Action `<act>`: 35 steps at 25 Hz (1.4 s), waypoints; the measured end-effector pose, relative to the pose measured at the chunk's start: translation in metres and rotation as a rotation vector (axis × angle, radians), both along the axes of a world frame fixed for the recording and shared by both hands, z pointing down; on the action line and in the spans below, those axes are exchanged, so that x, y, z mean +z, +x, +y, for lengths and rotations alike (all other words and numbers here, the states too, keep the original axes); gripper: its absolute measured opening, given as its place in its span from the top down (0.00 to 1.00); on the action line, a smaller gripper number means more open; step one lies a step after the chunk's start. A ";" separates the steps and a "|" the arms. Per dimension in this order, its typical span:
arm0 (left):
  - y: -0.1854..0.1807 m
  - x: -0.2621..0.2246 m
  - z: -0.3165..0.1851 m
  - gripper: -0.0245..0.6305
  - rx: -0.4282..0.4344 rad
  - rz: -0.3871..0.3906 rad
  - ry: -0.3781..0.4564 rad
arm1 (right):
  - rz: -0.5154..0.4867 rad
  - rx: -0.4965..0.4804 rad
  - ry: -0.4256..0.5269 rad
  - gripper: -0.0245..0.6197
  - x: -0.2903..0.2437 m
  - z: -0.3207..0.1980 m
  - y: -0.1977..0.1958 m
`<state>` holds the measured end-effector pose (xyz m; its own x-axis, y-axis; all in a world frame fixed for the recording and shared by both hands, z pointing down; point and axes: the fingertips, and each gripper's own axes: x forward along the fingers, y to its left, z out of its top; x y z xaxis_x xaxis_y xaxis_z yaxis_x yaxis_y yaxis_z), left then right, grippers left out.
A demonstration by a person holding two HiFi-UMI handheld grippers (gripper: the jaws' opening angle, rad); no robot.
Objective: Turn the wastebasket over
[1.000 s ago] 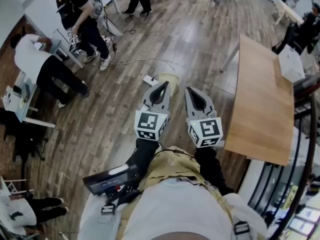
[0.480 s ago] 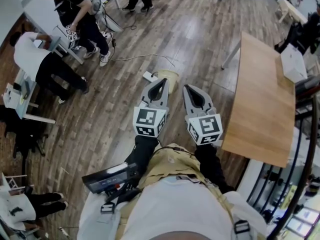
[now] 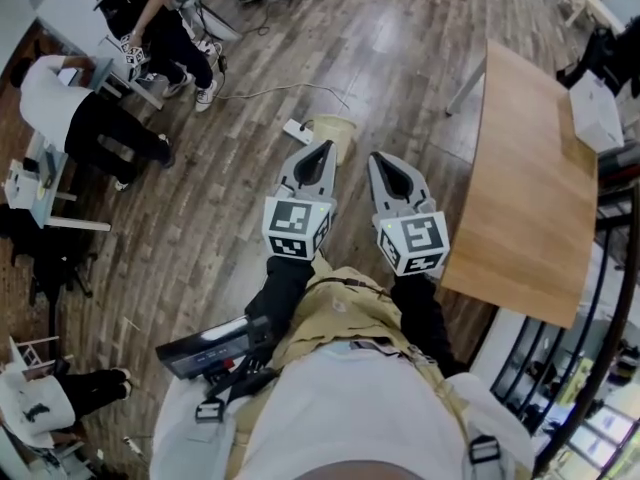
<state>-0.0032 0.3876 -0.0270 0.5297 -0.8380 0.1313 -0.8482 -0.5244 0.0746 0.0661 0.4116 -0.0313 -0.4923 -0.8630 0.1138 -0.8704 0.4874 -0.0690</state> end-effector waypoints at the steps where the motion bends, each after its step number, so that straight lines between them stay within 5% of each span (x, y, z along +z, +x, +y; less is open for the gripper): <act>1: 0.000 0.002 -0.002 0.96 0.002 -0.005 -0.004 | -0.001 0.000 -0.002 0.93 0.001 -0.003 -0.001; 8: -0.012 0.035 -0.036 0.96 -0.001 -0.001 -0.056 | 0.013 -0.010 -0.038 0.93 0.030 -0.034 -0.016; 15: -0.004 0.065 -0.123 0.96 0.051 0.026 -0.107 | 0.032 0.045 -0.107 0.93 0.061 -0.116 -0.009; 24: -0.054 0.137 -0.272 0.96 0.053 0.036 -0.301 | 0.056 0.073 -0.254 0.93 0.116 -0.275 -0.053; 35: -0.071 0.211 -0.348 0.96 0.085 0.005 -0.449 | 0.098 0.095 -0.406 0.93 0.175 -0.333 -0.052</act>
